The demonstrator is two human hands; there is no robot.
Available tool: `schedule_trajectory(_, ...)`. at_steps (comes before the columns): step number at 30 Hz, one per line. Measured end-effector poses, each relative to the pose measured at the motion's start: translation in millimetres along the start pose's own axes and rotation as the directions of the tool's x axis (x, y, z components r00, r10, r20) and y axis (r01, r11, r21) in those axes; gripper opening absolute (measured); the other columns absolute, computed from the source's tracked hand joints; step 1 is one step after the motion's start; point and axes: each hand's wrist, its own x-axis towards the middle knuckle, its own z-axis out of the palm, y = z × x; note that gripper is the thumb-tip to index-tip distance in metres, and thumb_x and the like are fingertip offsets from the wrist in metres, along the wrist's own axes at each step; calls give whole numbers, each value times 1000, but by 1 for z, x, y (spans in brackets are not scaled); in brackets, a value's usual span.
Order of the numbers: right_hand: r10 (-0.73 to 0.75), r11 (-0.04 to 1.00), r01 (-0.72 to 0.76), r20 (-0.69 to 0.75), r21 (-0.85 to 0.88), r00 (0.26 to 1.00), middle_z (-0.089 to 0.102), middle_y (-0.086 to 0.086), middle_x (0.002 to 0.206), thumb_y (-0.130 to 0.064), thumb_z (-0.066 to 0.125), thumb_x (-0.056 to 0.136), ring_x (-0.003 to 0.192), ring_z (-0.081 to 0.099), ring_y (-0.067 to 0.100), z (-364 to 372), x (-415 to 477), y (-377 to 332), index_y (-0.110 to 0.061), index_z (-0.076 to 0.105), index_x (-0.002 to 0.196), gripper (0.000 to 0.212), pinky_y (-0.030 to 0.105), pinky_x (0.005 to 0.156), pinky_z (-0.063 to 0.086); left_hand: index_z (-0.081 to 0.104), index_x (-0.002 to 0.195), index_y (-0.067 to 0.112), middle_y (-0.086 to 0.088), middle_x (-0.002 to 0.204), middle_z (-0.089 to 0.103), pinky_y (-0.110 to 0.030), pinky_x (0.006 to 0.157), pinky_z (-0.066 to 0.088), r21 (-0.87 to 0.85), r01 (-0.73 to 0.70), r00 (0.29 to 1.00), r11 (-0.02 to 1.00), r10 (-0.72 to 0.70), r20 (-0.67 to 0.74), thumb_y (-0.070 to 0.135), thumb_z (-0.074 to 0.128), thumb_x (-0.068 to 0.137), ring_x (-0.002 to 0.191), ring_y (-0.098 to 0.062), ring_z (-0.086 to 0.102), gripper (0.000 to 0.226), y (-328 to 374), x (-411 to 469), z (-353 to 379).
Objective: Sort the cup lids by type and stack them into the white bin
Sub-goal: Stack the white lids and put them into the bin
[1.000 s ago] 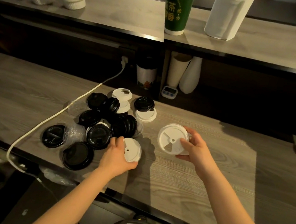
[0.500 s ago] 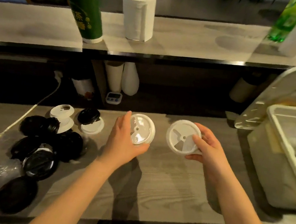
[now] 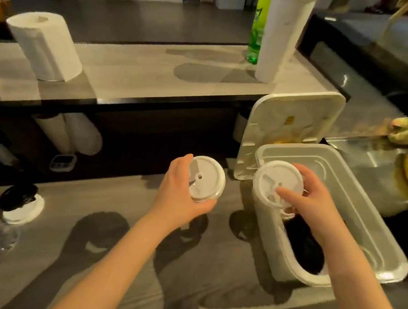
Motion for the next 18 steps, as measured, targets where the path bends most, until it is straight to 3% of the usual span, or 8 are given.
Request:
schedule_trajectory(2, 2, 999, -2, 3, -47, 1000, 60, 1, 111, -10, 69, 82, 90, 60, 19, -23, 19, 8, -36, 54, 112, 42, 30, 59, 52, 16, 146, 20, 5, 147, 20, -15, 93, 25, 3, -1, 1000, 1000, 1, 4, 37, 77, 72, 130, -10, 28, 98, 13, 6, 18)
schedule_trajectory(6, 72, 962, -62, 31, -266, 997, 48, 2, 119, -16, 68, 85, 100, 54, 22, -54, 58, 25, -21, 42, 130, 52, 29, 56, 49, 15, 147, 22, 6, 148, 19, -17, 95, 26, -10, 41, 999, 999, -40, 12, 37, 77, 72, 131, -11, 28, 98, 32, 16, 49)
schedule_trajectory(11, 156, 763, 38, 240, -645, 958, 49, 4, 114, -22, 74, 79, 97, 46, 17, -56, 82, 31, -18, 37, 130, 63, 30, 76, 41, 16, 146, 22, 5, 146, 22, -21, 96, 27, -52, 106, 994, 993, -107, -11, 37, 77, 72, 130, -11, 29, 97, 47, 16, 75)
schedule_trajectory(15, 234, 680, 123, 373, -723, 898, 53, 7, 120, -22, 72, 81, 96, 45, 17, -41, 90, 44, -19, 36, 133, 63, 29, 79, 40, 18, 145, 23, 8, 140, 25, -21, 97, 28, -63, 139, 990, 988, -140, -13, 37, 78, 71, 125, -5, 29, 97, 50, 11, 89)
schedule_trajectory(18, 186, 605, 227, 413, -763, 892, 52, 7, 123, -25, 69, 82, 103, 49, 20, -39, 92, 54, -19, 38, 132, 59, 30, 84, 42, 27, 138, 25, 11, 133, 30, -22, 94, 31, -62, 132, 990, 989, -134, -31, 38, 79, 68, 121, -4, 32, 88, 50, 9, 93)
